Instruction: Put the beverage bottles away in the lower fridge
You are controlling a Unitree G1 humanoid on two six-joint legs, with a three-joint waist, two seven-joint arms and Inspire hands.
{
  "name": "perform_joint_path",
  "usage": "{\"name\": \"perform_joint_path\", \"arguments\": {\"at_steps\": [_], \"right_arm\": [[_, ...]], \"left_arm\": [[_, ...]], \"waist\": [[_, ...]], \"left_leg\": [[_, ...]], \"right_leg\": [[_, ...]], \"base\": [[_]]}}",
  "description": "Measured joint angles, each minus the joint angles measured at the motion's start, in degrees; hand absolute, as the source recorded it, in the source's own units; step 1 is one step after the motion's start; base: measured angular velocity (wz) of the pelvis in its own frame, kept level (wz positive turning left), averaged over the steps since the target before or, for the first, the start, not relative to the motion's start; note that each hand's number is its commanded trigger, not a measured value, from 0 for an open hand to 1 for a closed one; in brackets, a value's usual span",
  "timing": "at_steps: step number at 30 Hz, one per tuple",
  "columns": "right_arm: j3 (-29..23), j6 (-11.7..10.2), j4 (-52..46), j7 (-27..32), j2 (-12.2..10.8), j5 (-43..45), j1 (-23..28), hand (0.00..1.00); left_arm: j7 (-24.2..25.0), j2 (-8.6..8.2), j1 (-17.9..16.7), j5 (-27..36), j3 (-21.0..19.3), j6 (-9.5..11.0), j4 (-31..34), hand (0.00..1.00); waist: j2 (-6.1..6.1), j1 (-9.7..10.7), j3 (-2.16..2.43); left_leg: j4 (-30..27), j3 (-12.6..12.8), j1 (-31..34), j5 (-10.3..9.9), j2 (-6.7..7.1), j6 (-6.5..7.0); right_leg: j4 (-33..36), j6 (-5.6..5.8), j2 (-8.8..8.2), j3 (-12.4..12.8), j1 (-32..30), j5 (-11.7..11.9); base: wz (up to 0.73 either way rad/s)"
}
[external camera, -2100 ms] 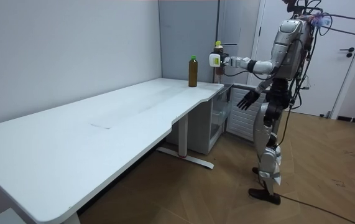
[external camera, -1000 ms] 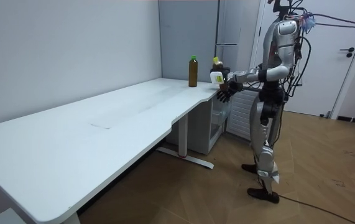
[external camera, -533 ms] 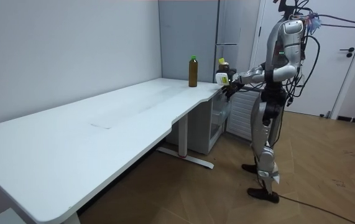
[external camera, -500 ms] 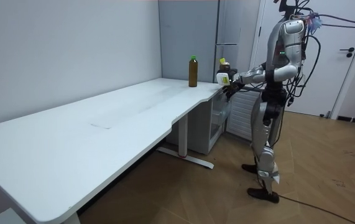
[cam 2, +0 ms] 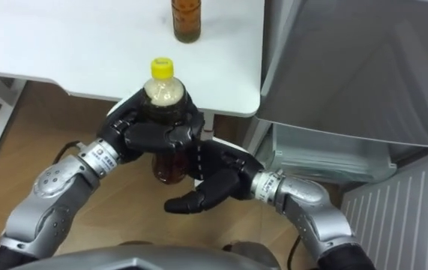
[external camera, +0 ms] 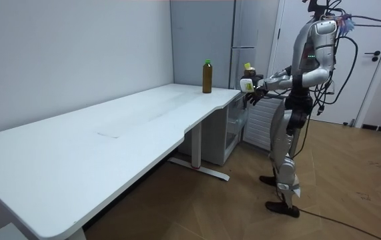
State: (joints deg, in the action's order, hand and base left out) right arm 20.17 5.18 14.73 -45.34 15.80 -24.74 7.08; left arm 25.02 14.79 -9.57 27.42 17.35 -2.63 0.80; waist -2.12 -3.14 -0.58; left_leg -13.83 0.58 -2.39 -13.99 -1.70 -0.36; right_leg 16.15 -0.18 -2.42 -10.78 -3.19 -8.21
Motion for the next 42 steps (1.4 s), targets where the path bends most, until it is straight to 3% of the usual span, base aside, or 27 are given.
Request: {"name": "perform_joint_path", "arguments": {"at_steps": [5, 10, 16, 17, 18, 20, 28, 42], "right_arm": [[1.27, 1.15, -0.01, -0.13, 1.50, -2.18, 0.00, 0.00], [2.31, 2.48, 0.01, 0.06, 2.03, -2.71, 0.01, 0.00], [3.62, 2.56, 0.01, 1.02, 2.90, -4.73, 0.01, 0.00], [3.89, 2.56, 0.01, 1.15, 3.08, -5.04, 0.01, 0.10], [3.97, 2.56, 0.01, 1.21, 3.16, -5.18, 0.01, 0.65], [4.70, 2.56, 0.01, 1.87, 3.56, -6.38, 0.00, 1.00], [5.36, 4.37, 0.15, 6.98, 4.20, -6.78, 0.00, 1.00], [6.84, 4.38, 0.14, 8.37, 4.29, -7.16, -0.04, 1.00]], "left_arm": [[0.57, 1.33, 0.04, 3.17, 1.96, 0.01, -1.97, 1.00], [1.04, 1.69, 0.04, 3.68, 3.25, -0.02, -4.40, 1.00], [1.49, 1.86, 0.12, 4.57, 3.50, -0.02, -5.02, 1.00], [1.49, 1.93, 0.12, 4.57, 3.59, -0.02, -5.03, 1.00], [1.49, 1.95, 0.12, 4.57, 3.64, -0.02, -5.04, 1.00], [1.49, 2.00, 0.13, 4.58, 3.72, -0.02, -5.10, 1.00], [2.71, 2.23, 0.96, 4.59, 7.11, 0.06, -5.13, 1.00], [3.04, 2.22, 3.06, 6.86, 9.81, -0.76, -5.31, 1.00]], "waist": [[0.16, 0.20, 0.16], [0.28, 0.76, 0.15], [0.71, 1.32, 0.09], [0.74, 1.33, 0.09], [0.77, 1.33, 0.09], [0.83, 1.33, 0.10], [1.01, 1.17, 0.12], [0.97, 1.07, 0.11]], "left_leg": [[-0.03, -0.03, 0.12, 0.00, 0.22, 0.01], [0.06, -0.04, 0.42, 0.00, 0.28, 0.04], [0.27, -0.04, 0.67, -0.04, 0.29, 0.09], [0.28, -0.03, 0.69, -0.04, 0.29, 0.09], [0.29, -0.03, 0.70, -0.04, 0.29, 0.10], [0.32, 0.00, 0.76, -0.04, 0.30, 0.10], [0.36, 0.08, 1.03, -0.04, 0.31, 0.10], [0.27, 0.62, 0.74, -0.02, 0.29, 0.11]], "right_leg": [[0.84, 0.05, -0.35, -0.19, -0.59, -0.53], [0.83, 0.09, -0.43, -0.30, -0.97, -0.56], [0.65, 0.13, -0.44, -0.45, -1.16, -0.58], [0.64, 0.13, -0.43, -0.44, -1.20, -0.58], [0.64, 0.13, -0.43, -0.44, -1.21, -0.58], [0.65, 0.14, -0.43, -0.44, -1.32, -0.58], [0.76, 0.13, -0.45, -0.42, -1.74, -0.58], [0.77, 0.14, -0.46, -0.29, -1.83, -0.58]], "base": [[0.00], [0.00], [0.00], [0.00], [0.00], [0.00], [0.00], [0.00]]}}
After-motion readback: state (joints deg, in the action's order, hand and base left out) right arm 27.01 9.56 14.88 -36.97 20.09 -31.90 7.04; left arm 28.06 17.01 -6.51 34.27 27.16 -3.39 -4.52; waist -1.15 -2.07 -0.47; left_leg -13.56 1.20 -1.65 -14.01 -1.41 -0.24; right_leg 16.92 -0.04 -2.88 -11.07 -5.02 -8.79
